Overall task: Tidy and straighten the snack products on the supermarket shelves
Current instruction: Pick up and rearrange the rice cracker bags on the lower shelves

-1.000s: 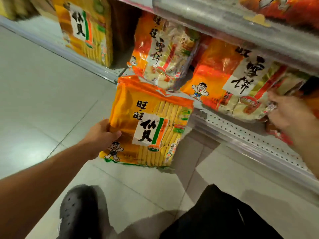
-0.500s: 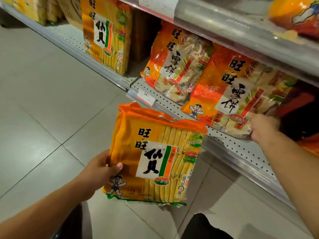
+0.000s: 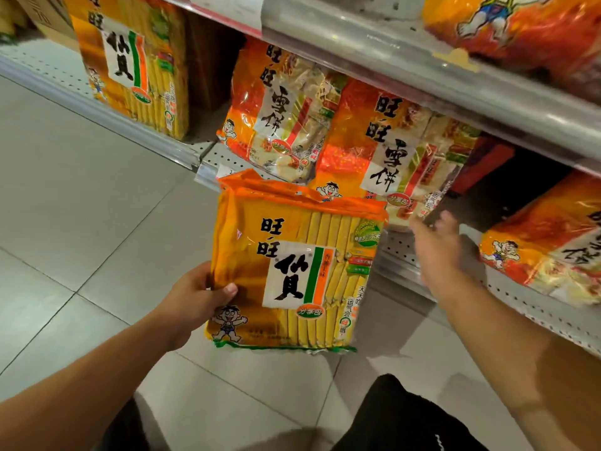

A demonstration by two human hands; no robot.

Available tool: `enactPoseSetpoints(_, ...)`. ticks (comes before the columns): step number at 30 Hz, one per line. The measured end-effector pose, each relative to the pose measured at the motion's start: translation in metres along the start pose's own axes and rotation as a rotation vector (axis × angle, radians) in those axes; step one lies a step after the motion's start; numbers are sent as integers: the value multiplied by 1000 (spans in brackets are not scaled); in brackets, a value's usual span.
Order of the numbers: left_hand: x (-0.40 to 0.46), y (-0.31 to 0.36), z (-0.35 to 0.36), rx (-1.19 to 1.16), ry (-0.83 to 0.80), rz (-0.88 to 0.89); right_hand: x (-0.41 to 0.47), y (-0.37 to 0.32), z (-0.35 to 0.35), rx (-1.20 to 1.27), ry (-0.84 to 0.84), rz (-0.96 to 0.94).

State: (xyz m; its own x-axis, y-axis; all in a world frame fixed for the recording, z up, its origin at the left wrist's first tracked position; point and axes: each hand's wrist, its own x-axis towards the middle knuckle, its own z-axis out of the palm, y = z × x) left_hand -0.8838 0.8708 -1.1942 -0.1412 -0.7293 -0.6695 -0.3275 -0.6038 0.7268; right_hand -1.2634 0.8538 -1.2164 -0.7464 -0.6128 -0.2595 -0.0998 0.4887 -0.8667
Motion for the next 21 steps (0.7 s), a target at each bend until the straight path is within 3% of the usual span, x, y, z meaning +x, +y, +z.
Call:
enactPoseSetpoints(5,-34,28,-22,-47,-71,-106,-109,-1,-21,59,-499,227)
enactPoseSetpoints(7,-65,43,-37,-49,-68,-157,-153,-21,-34,4,-614,293)
enactPoseSetpoints(14,-222,125,-85,-86,18,-269,-280,-153,-100,-121,-629,264)
enactPoseSetpoints(21,-401,199,-151,-5,128,-159,-383,-319,-154,-178,-711,230)
